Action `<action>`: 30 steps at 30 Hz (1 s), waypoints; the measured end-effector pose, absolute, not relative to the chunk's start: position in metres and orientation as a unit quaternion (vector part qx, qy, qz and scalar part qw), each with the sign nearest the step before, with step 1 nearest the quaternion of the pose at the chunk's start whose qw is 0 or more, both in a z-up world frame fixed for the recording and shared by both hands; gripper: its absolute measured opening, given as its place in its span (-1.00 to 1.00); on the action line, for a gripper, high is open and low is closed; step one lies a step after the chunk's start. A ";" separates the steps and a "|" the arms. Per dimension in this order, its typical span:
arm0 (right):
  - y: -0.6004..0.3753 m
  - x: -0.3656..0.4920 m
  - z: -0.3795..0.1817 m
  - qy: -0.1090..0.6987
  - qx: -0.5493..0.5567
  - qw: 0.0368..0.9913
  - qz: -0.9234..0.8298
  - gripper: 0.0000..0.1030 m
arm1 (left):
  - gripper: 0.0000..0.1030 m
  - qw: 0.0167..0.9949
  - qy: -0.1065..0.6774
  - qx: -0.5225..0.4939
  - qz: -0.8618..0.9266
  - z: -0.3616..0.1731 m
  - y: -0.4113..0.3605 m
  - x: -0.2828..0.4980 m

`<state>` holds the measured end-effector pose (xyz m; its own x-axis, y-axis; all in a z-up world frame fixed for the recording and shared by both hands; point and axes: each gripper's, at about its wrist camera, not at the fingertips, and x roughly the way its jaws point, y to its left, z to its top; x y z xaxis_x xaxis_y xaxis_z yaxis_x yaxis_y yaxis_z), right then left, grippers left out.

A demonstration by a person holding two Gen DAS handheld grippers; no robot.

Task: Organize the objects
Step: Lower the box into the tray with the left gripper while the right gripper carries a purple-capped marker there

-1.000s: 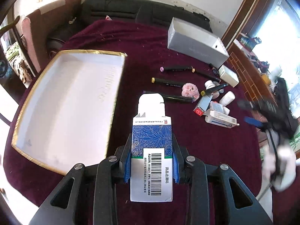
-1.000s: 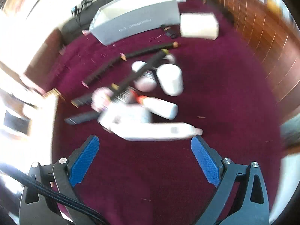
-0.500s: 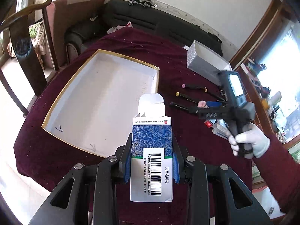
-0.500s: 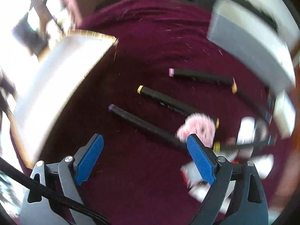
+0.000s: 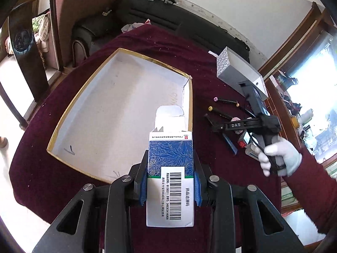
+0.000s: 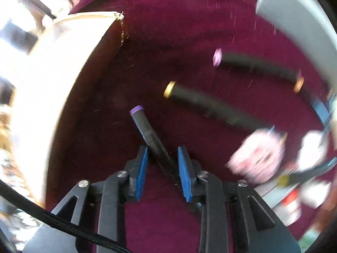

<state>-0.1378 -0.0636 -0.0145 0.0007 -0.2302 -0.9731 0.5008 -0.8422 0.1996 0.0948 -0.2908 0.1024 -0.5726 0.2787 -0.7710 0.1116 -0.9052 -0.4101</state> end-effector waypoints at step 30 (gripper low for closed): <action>-0.023 -0.030 0.124 -0.075 0.523 0.310 -0.790 -0.74 | -0.43 0.034 -0.154 -0.436 0.886 0.130 -0.290 0.055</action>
